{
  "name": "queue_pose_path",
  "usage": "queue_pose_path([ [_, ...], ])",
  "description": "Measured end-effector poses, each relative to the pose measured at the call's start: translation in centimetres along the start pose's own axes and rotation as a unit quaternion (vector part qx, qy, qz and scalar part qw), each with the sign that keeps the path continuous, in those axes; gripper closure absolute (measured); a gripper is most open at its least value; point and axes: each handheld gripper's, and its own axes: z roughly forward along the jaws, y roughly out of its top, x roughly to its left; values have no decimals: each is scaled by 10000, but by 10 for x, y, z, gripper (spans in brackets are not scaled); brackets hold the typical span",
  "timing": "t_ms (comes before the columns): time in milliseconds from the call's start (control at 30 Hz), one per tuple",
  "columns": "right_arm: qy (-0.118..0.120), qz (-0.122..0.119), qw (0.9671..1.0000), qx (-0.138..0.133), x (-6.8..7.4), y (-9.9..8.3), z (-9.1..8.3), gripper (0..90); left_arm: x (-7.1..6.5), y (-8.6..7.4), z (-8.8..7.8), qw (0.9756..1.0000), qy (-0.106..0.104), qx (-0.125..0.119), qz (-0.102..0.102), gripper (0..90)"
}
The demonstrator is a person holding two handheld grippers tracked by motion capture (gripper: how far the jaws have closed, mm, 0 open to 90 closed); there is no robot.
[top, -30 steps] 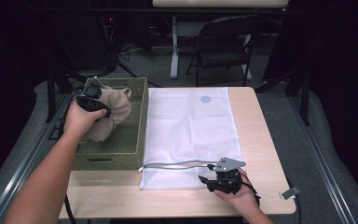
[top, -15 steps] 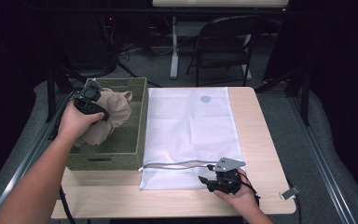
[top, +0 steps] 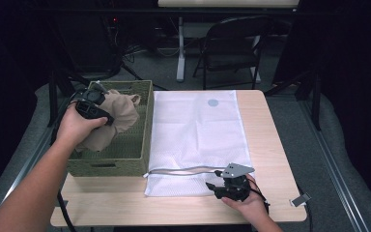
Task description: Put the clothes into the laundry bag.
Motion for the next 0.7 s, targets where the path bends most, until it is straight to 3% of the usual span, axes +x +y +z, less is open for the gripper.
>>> queue_pose_path([
  [400,24,-41,10000,-2,1,0,1,428,-12,-6,-13,9997,-105,-1,228,523],
  [700,235,-132,9996,42,4,3,2,434,-23,-7,-22,9990,-177,-36,410,523],
])
